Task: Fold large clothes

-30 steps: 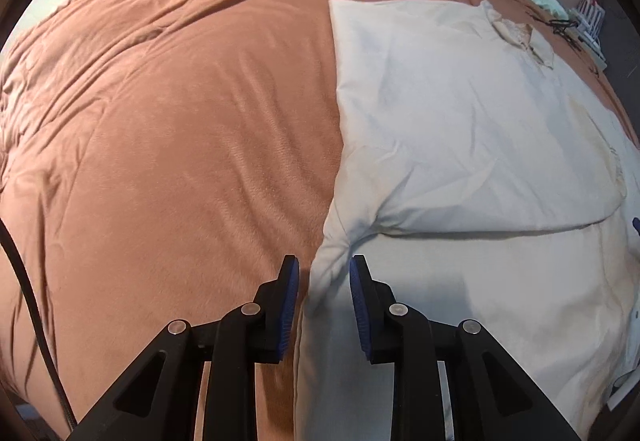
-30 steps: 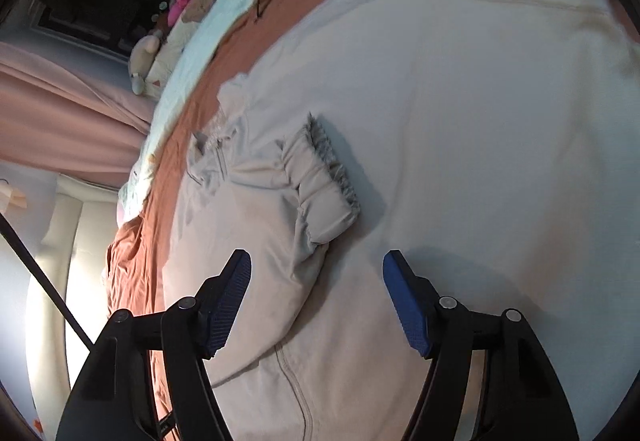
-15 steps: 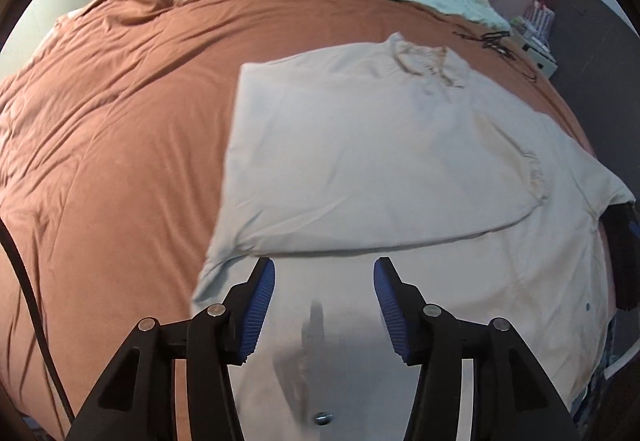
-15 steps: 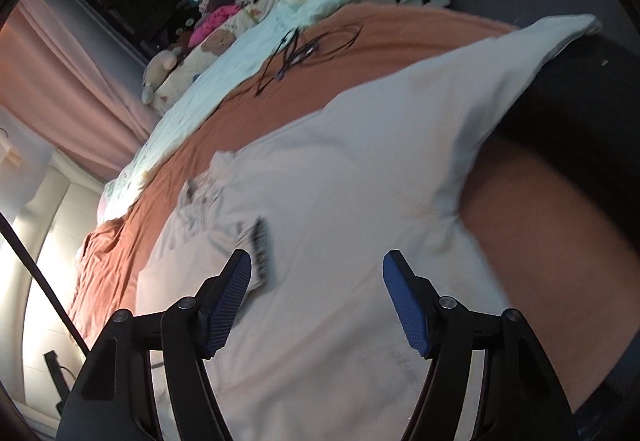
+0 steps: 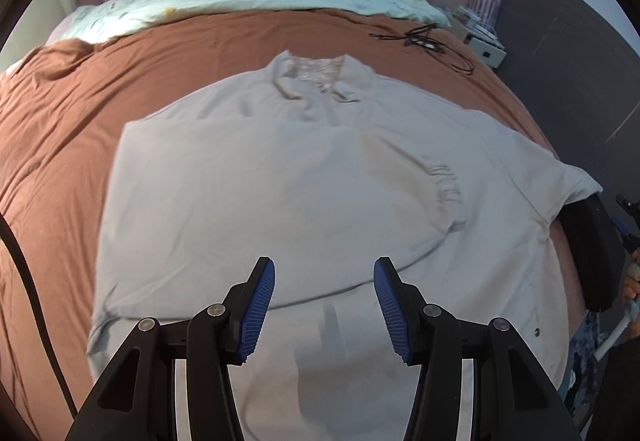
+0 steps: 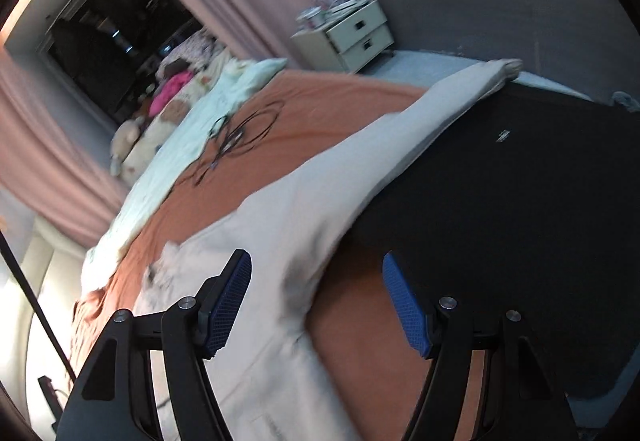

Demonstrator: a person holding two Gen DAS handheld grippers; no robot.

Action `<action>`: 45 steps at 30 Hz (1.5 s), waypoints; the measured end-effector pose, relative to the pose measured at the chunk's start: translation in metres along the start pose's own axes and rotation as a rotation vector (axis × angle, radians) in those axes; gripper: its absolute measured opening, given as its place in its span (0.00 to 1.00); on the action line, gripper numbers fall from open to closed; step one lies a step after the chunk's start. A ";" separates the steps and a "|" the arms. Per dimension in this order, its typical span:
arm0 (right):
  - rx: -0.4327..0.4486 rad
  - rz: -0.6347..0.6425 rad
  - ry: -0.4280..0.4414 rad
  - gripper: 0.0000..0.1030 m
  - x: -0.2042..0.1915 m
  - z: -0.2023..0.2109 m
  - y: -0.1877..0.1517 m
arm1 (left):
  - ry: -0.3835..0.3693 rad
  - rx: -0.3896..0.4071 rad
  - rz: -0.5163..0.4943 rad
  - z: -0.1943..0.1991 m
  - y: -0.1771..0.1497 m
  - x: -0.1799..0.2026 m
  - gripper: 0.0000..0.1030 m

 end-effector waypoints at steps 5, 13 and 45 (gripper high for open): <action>0.010 -0.052 -0.031 0.56 0.011 -0.026 0.013 | -0.035 -0.005 -0.041 -0.037 0.019 0.028 0.52; 0.011 -0.125 -0.103 0.53 0.019 -0.041 0.021 | -0.083 -0.066 -0.097 -0.100 0.021 0.048 0.52; 0.175 0.109 0.130 0.02 -0.176 0.089 -0.014 | -0.127 -0.045 -0.035 -0.071 0.000 0.021 0.52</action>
Point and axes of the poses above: each gripper's, at about its wrist camera, not at the fingertips, and z roughly against the way its jaws point, x to its right, y to its top, the point moved 6 cm from there along -z, roughly the way its jaws point, and after that the axes turned 13 degrees about -y, right-handed, at the moved point
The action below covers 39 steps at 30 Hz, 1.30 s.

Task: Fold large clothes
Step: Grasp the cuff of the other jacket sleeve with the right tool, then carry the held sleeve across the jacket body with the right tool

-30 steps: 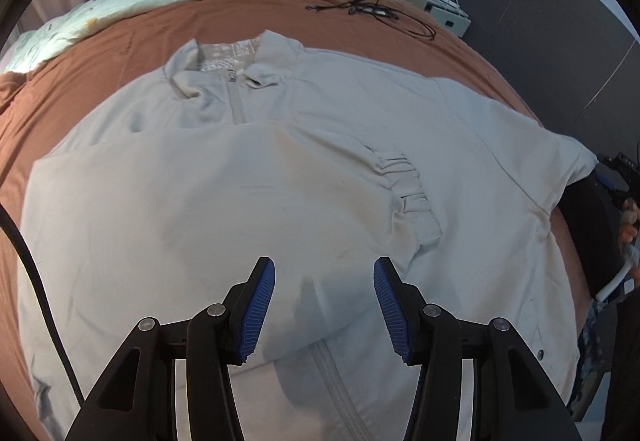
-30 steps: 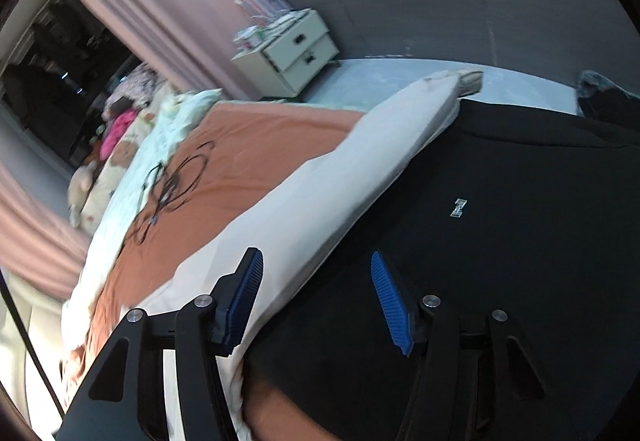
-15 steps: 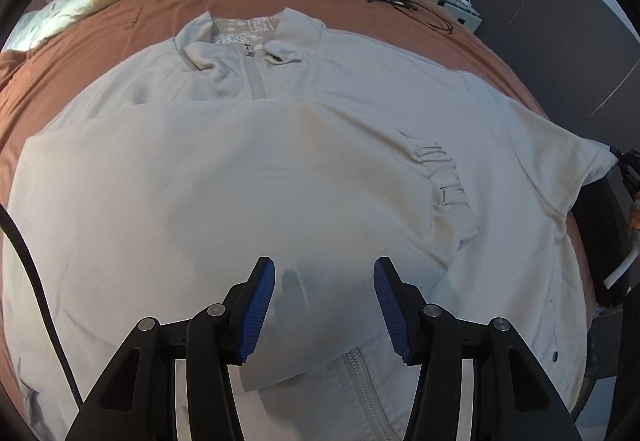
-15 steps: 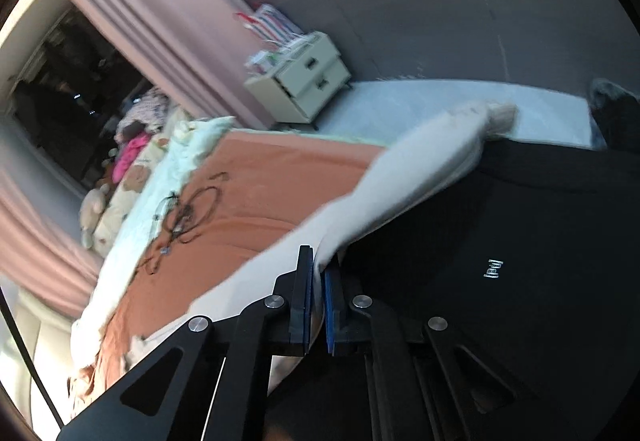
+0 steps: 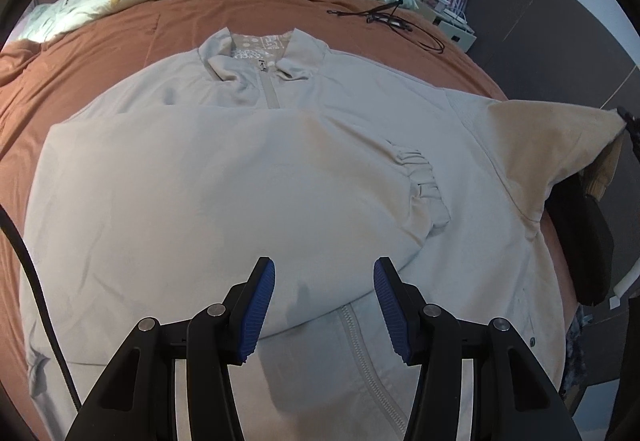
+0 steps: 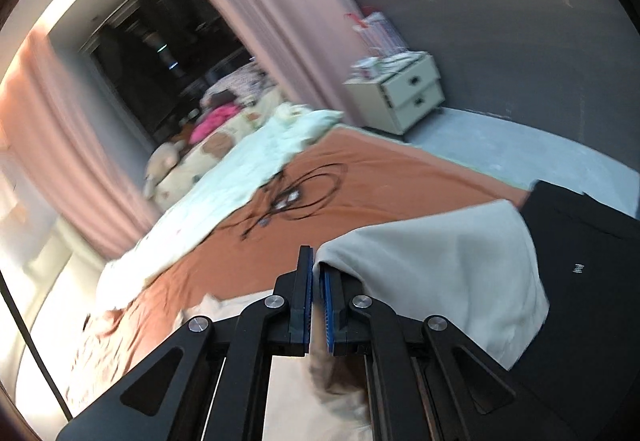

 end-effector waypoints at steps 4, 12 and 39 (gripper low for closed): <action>-0.028 0.082 0.068 0.02 -0.039 0.006 -0.021 | 0.001 0.012 0.008 0.014 -0.005 -0.005 0.52; -0.145 0.263 0.223 0.02 -0.104 -0.009 -0.059 | 0.047 0.024 0.030 0.048 -0.023 -0.029 0.52; -0.463 0.221 0.108 0.84 0.059 -0.048 -0.081 | 0.102 0.038 0.100 0.101 -0.066 -0.072 0.52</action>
Point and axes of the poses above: each gripper's, at about its wrist camera, not at the fingertips, and z roughly against the way its jaws point, x to its right, y to its top, the point moved 6 cm from there along -z, roughly the way its jaws point, and after that the axes turned 13 degrees about -y, right-handed, at the moved point
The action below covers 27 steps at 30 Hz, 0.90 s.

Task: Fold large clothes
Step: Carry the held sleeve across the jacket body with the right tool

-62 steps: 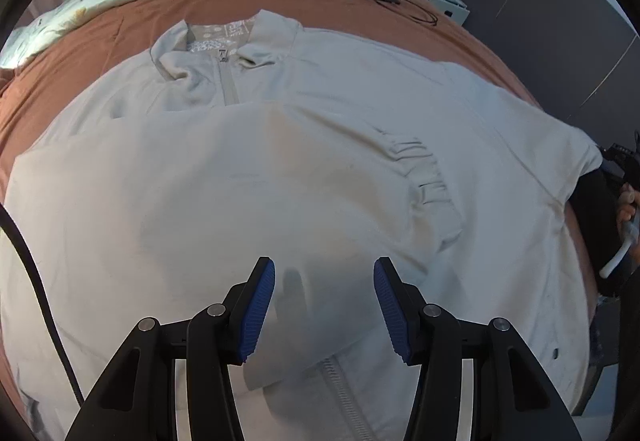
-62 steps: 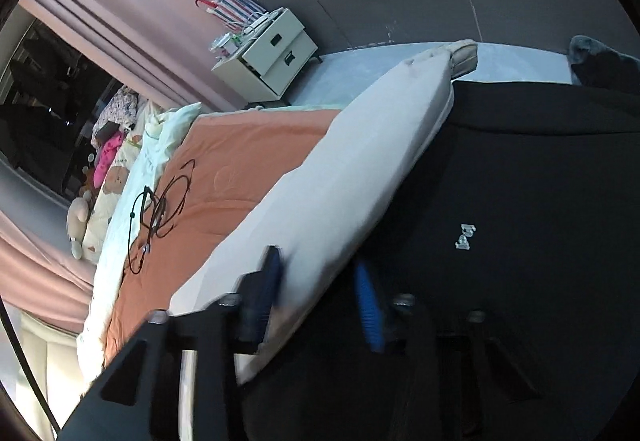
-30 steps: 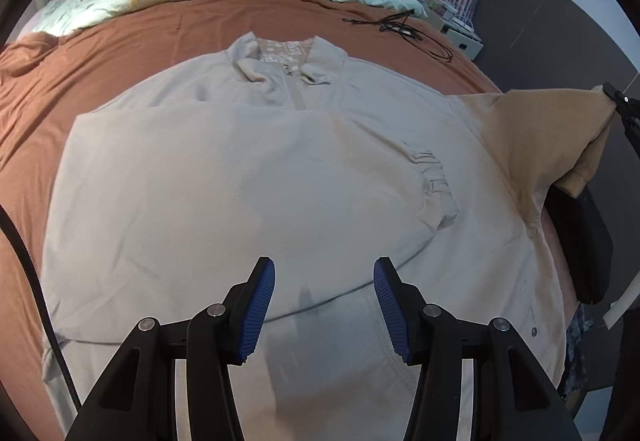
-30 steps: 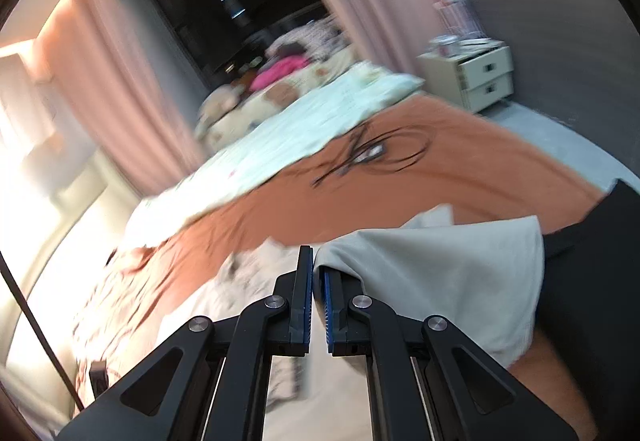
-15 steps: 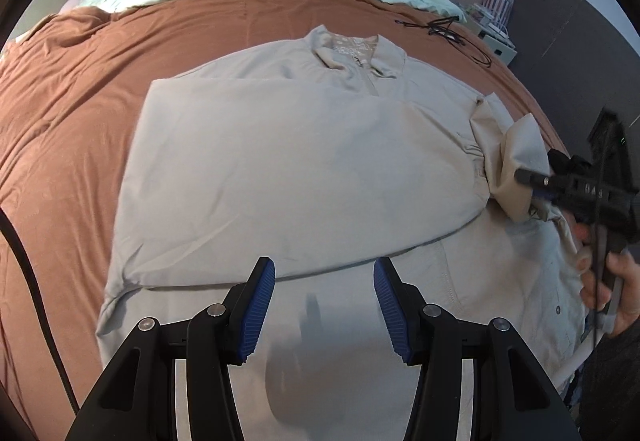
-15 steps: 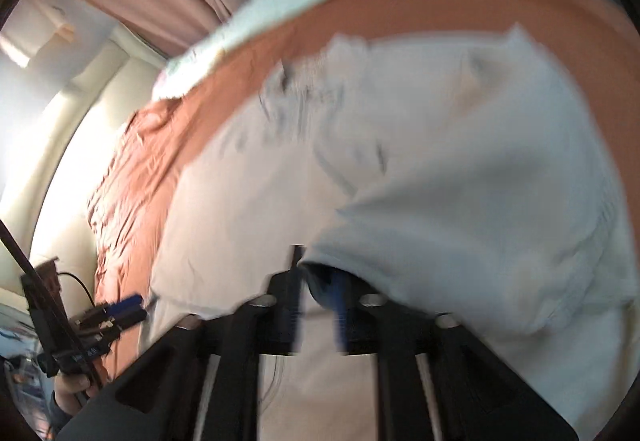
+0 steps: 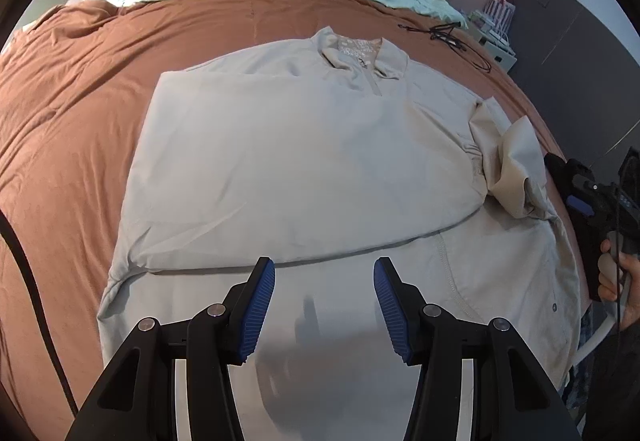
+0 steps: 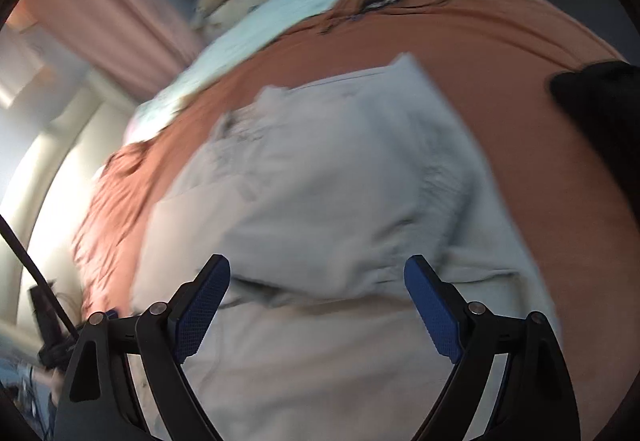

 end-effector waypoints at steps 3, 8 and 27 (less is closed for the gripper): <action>-0.036 -0.090 -0.006 0.63 0.049 -0.007 -0.005 | 0.001 -0.010 0.009 -0.005 -0.001 -0.008 0.52; -0.062 -0.145 -0.041 0.57 0.075 -0.026 -0.008 | 0.017 -0.025 0.023 -0.010 -0.005 -0.026 0.52; 0.032 0.076 0.104 0.00 -0.040 0.032 0.010 | 0.002 0.024 0.074 0.022 -0.008 -0.051 0.52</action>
Point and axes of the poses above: each gripper's, at about its wrist camera, not at the fingertips, and z roughly against the way its jaws point, x to its right, y to its top, the point moved 6 cm from there along -z, roughly the way its jaws point, and after that the axes turned 13 degrees about -y, right-handed, at the moved point
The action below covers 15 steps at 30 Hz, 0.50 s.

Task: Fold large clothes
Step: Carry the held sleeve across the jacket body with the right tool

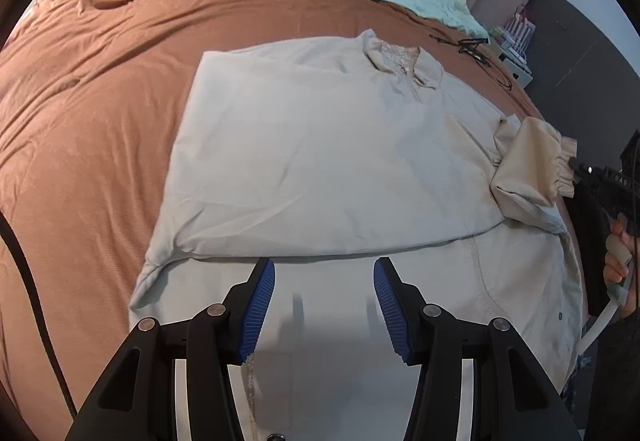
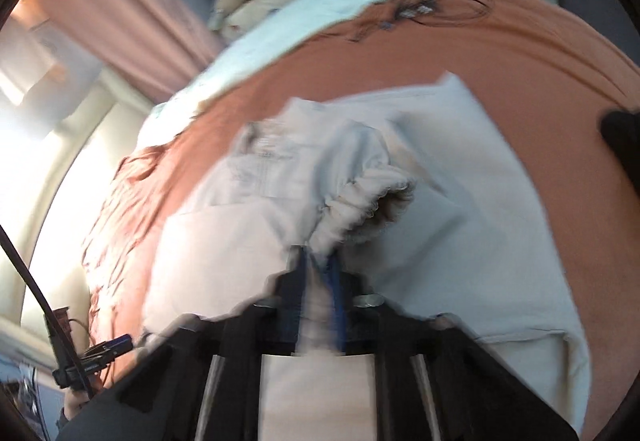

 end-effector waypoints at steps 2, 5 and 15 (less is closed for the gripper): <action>0.007 0.039 0.012 0.00 -0.020 0.007 -0.003 | 0.005 0.010 -0.004 0.009 0.001 -0.001 0.52; 0.008 0.118 0.031 0.00 -0.063 0.005 -0.010 | 0.013 0.028 0.000 0.022 0.001 -0.005 0.52; -0.091 0.316 0.067 0.04 -0.189 -0.048 -0.057 | 0.073 0.062 0.036 0.062 -0.005 -0.038 0.52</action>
Point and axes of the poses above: each gripper's, at about its wrist camera, not at the fingertips, and z roughly against the way its jaws point, x to its right, y to its top, the point moved 6 cm from there along -z, roughly the way its jaws point, and after that the axes turned 13 degrees about -y, right-handed, at the moved point
